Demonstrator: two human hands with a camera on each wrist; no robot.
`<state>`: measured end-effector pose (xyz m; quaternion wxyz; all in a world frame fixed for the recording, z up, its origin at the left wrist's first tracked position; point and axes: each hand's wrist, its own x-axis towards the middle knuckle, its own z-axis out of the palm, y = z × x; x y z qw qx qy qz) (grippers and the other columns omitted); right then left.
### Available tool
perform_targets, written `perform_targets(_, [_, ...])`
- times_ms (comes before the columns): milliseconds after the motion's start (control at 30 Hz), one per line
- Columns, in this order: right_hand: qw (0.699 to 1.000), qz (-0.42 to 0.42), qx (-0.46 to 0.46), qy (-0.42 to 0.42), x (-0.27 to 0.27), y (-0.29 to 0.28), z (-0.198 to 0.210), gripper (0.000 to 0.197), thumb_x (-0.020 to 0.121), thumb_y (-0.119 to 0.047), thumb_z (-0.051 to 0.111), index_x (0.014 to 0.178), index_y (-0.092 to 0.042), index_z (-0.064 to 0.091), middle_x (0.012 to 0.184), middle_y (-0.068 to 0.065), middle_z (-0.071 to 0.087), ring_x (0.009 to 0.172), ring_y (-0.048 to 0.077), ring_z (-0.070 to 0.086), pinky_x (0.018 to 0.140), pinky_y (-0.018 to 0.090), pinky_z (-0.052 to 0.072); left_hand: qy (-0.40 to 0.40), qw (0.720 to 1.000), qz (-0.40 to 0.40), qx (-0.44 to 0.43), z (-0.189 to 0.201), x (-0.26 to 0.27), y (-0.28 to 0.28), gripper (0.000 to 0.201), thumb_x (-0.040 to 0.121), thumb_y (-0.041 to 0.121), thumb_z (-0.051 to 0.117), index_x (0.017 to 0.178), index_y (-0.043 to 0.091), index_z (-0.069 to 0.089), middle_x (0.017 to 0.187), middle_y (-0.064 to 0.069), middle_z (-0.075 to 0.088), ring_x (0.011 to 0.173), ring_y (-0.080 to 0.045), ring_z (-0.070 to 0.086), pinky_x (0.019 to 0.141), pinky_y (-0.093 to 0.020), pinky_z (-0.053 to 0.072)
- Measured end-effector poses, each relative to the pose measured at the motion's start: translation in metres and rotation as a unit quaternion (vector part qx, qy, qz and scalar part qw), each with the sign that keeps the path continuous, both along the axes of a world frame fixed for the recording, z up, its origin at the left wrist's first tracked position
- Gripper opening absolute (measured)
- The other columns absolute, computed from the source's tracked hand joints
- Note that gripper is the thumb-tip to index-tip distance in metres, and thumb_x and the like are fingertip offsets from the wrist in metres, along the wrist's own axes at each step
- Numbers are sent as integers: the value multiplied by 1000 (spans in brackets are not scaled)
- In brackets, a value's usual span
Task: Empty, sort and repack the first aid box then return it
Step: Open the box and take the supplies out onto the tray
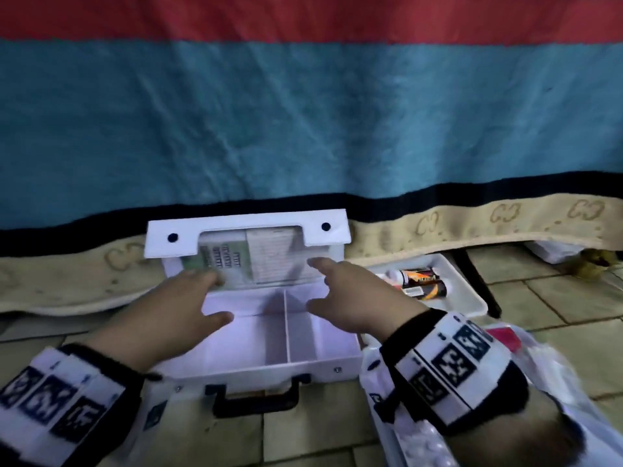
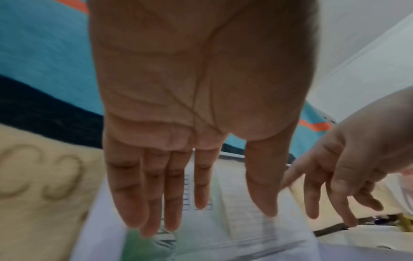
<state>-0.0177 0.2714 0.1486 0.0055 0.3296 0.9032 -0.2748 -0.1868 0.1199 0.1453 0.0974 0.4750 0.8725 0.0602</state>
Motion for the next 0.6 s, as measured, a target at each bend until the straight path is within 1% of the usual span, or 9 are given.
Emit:
perform_targets(67, [999, 7, 35, 37, -10, 3, 4, 66, 87, -22, 57, 143, -30, 24, 130, 9, 49, 118, 24, 51, 88, 27, 42, -14, 1000, 15, 18, 2, -13, -7, 67, 86, 44, 61, 142, 25, 30, 140, 0, 45, 124, -16, 46, 92, -28, 39])
perform_targets(133, [993, 0, 62, 95, -17, 5, 7, 66, 86, -16, 55, 143, -30, 27, 128, 7, 50, 111, 23, 53, 83, 22, 38, -24, 996, 27, 87, 6, -20, -10, 74, 83, 37, 66, 145, 24, 27, 136, -4, 48, 119, -18, 48, 91, -30, 41])
perform_targets(200, [982, -12, 76, 171, -24, 6, 11, 62, 85, -13, 55, 142, -29, 34, 129, 4, 49, 109, 19, 54, 85, 18, 36, -4, 986, 32, 161, 10, -22, -9, 72, 83, 29, 68, 144, 22, 32, 137, -2, 47, 120, -19, 46, 97, -29, 35])
perform_targets(267, [971, -13, 113, 209, -33, 9, 14, 53, 84, -10, 54, 135, -24, 46, 129, 3, 50, 114, 18, 51, 92, 18, 35, 47, 979, 15, 197, 15, -21, -6, 61, 84, 26, 67, 139, 19, 41, 137, 1, 45, 126, -18, 41, 98, -22, 25])
perform_targets(333, [965, -7, 149, 218, -42, 12, 13, 49, 83, -4, 50, 129, -21, 53, 127, 2, 52, 118, 19, 49, 98, 22, 36, 76, 976, -5, 204, 20, -19, 0, 53, 87, 25, 63, 137, 20, 44, 136, 4, 43, 128, -14, 37, 89, -15, 18])
perform_targets(433, [956, 11, 217, 197, -52, 15, 11, 54, 80, 5, 44, 124, -22, 57, 119, 1, 57, 115, 22, 49, 98, 31, 40, 85, 978, 3, 190, 22, -20, 8, 43, 94, 20, 50, 136, 23, 44, 137, 7, 42, 126, -13, 34, 76, -18, 16])
perform_targets(500, [952, 21, 241, 188, -54, 18, 10, 56, 77, 8, 44, 120, -24, 60, 114, 0, 60, 111, 23, 49, 96, 34, 42, 81, 978, 18, 192, 21, -25, 11, 36, 95, 21, 36, 127, 24, 51, 129, 6, 48, 121, -18, 40, 84, -29, 24])
perform_targets(533, [952, 24, 241, 187, -55, 19, 11, 56, 76, 8, 44, 118, -24, 61, 111, -1, 61, 109, 23, 49, 95, 35, 43, 75, 977, 22, 200, 20, -26, 13, 39, 90, 22, 31, 120, 24, 56, 121, 6, 53, 116, -20, 45, 86, -33, 30])
perform_targets(600, [955, 28, 225, 192, -58, 22, 11, 50, 78, 7, 45, 109, -26, 64, 106, -2, 64, 105, 22, 53, 90, 37, 46, 57, 976, 15, 211, 21, -30, 15, 39, 81, 17, 29, 105, 24, 60, 104, 9, 58, 103, -21, 56, 84, -34, 37])
